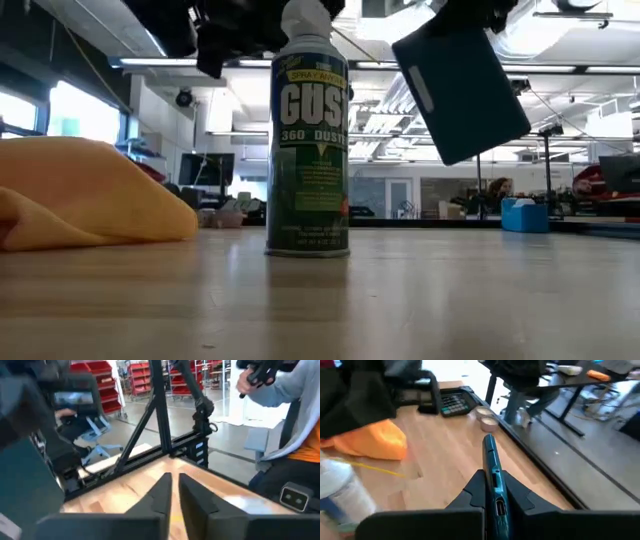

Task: Apply microfiber cloth
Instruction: Spray the back of the blue tablet using the white spray bottle

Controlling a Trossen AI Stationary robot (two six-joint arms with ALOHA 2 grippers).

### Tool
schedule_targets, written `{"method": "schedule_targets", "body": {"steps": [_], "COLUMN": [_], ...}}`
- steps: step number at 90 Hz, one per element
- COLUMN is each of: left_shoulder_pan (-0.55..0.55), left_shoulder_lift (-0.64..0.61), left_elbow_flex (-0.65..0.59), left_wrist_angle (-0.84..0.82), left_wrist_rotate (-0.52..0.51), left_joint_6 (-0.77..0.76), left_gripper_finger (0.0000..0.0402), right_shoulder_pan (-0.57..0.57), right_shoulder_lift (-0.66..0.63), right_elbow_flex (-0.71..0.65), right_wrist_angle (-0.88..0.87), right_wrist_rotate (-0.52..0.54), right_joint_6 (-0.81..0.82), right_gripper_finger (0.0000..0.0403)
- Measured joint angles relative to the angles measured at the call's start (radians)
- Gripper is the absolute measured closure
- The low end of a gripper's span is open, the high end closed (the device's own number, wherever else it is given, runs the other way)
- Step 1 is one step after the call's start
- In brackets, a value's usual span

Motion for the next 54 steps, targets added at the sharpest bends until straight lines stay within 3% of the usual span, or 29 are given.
{"method": "schedule_targets", "body": {"steps": [33, 54], "left_shoulder_pan": [-0.024, -0.028], "left_shoulder_lift": [0.075, 0.074], "left_elbow_flex": [0.066, 0.066], "left_wrist_angle": [0.015, -0.010], "left_wrist_rotate": [0.011, 0.085], "left_joint_6": [-0.028, -0.031], "left_gripper_finger": [0.0401, 0.0401], "right_shoulder_pan": [-0.006, 0.041], "right_shoulder_lift": [0.084, 0.117], "right_elbow_flex": [0.000, 0.000], "right_wrist_angle": [0.037, 0.037], "right_wrist_rotate": [0.022, 0.142], "right_joint_6": [0.103, 0.154], "right_gripper_finger": [0.0403, 0.0403]}}
